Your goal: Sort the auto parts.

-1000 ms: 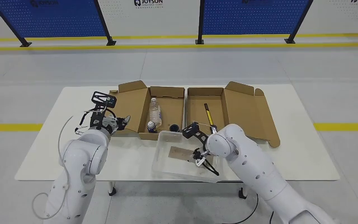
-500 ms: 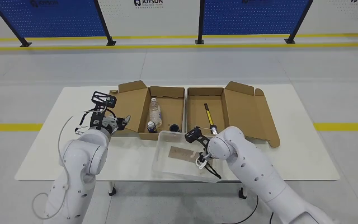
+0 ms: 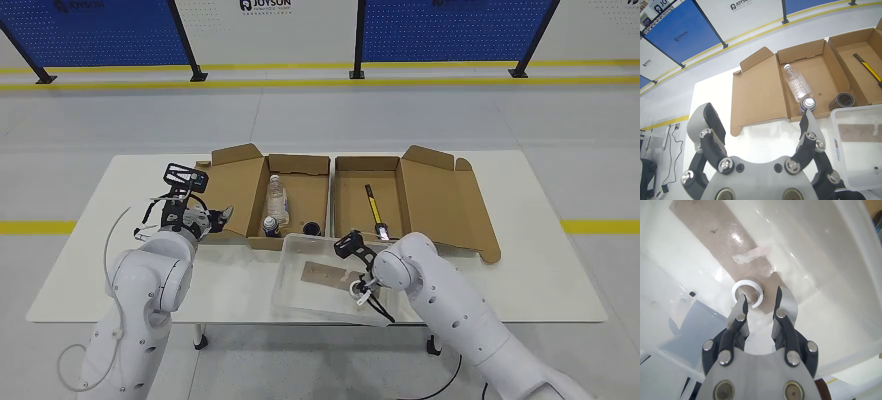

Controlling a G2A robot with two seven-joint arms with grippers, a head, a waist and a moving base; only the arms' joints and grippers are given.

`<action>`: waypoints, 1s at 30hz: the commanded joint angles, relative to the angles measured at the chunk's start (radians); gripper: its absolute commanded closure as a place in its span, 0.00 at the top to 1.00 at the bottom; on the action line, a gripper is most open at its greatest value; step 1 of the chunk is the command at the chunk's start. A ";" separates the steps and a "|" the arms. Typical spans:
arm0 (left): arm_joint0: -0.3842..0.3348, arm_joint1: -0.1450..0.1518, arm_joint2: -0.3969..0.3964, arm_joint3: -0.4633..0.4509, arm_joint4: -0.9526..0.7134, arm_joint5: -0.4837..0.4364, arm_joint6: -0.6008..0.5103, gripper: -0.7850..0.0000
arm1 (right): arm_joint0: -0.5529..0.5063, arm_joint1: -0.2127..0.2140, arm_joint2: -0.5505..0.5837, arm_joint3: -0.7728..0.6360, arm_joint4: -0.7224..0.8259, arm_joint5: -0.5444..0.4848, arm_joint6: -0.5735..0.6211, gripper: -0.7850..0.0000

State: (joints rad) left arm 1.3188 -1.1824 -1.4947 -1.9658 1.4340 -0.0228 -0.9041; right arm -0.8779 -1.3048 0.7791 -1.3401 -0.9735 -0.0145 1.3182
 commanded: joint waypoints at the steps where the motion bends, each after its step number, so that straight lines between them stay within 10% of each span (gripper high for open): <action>1: 0.000 0.000 0.000 0.000 0.000 0.000 0.000 1.00 | 0.001 -0.002 -0.004 0.007 -0.002 -0.004 -0.008 0.42; 30: 0.000 0.000 0.000 0.000 0.000 0.000 0.000 1.00 | 0.074 -0.050 -0.066 0.165 0.052 -0.068 -0.024 0.19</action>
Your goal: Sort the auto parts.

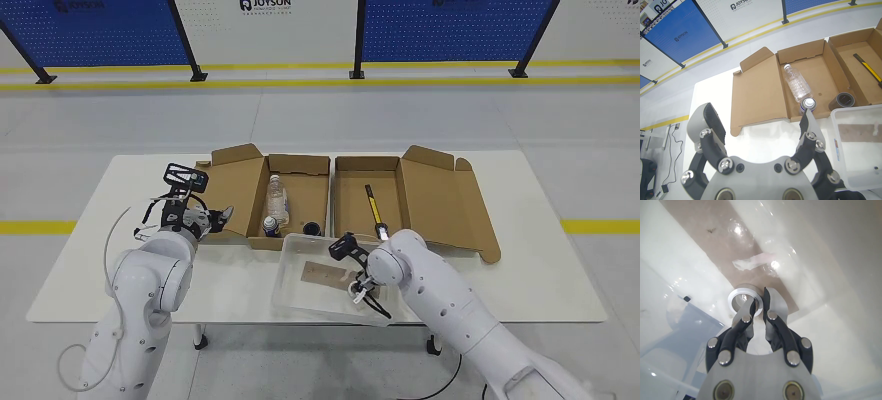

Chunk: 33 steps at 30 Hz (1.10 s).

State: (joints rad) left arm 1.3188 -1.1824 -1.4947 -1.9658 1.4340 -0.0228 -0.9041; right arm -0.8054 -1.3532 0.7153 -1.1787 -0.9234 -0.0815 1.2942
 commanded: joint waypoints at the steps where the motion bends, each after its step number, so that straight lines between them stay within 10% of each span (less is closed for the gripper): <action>1: 0.000 0.000 0.000 0.000 0.000 0.000 0.000 1.00 | 0.004 -0.003 -0.004 0.007 0.006 -0.004 -0.001 0.20; 16: 0.000 0.000 0.000 0.000 0.000 0.000 0.000 1.00 | 0.042 -0.023 -0.029 0.029 0.017 -0.050 0.020 0.36; 33: 0.000 0.000 0.000 0.000 0.000 0.000 0.000 1.00 | 0.057 -0.043 -0.063 0.077 0.014 -0.073 0.040 0.26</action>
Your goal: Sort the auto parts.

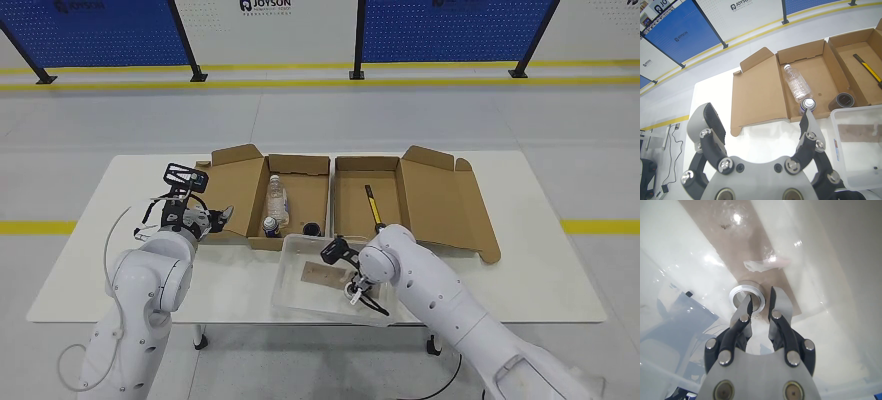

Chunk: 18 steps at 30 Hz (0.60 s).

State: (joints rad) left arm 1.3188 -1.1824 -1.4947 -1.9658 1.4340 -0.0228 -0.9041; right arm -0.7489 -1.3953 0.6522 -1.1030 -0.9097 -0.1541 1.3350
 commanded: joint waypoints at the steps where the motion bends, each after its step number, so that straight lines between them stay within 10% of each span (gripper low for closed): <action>1: 0.000 0.000 0.000 0.000 0.000 0.000 0.000 1.00 | 0.001 -0.001 -0.001 0.004 0.001 -0.002 0.000 0.24; 7: 0.000 0.000 0.000 0.000 0.000 0.000 0.000 1.00 | 0.003 -0.004 0.000 0.006 0.001 -0.003 0.002 0.00; 18: 0.000 0.000 0.000 0.000 0.000 0.000 0.000 1.00 | -0.011 0.003 0.035 -0.044 0.006 0.022 -0.014 0.00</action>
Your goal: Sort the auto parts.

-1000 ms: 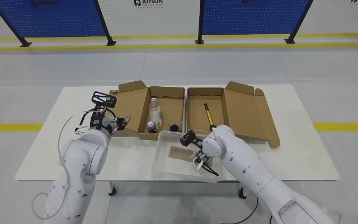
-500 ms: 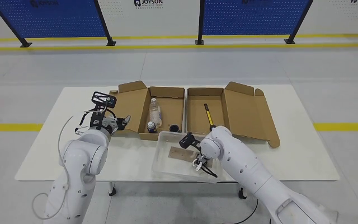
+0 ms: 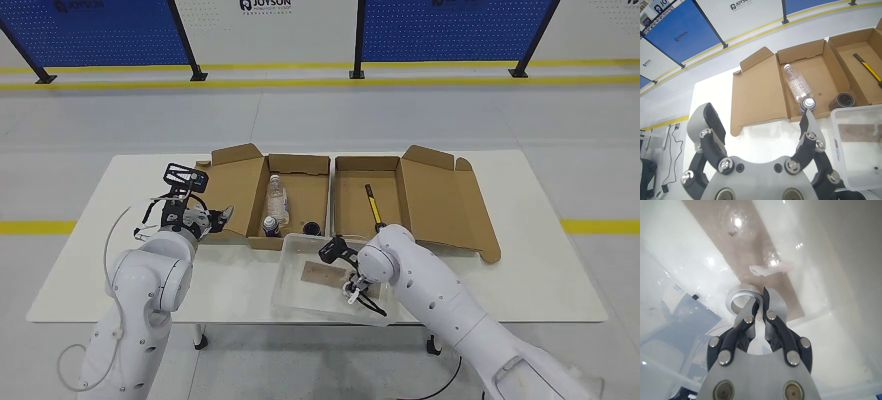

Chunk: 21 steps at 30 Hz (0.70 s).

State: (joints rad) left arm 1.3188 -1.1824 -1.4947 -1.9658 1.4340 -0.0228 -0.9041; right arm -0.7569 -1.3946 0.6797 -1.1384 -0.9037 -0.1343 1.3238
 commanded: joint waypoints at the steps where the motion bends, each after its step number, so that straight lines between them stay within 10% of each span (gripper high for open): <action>1: 0.000 0.000 0.000 0.000 0.000 0.000 0.000 1.00 | -0.006 0.005 0.015 -0.020 -0.001 0.006 -0.003 0.00; 11: 0.000 0.000 0.000 0.000 0.000 0.000 0.000 1.00 | -0.104 0.051 0.184 -0.221 0.076 0.052 -0.088 0.00; 21: 0.000 0.000 0.000 0.000 0.000 0.000 0.000 1.00 | -0.312 0.084 0.427 -0.324 0.493 -0.061 -0.358 0.00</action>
State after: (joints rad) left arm 1.3188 -1.1824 -1.4947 -1.9658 1.4340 -0.0228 -0.9041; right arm -1.0572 -1.3116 1.0958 -1.4650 -0.4500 -0.1825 0.9795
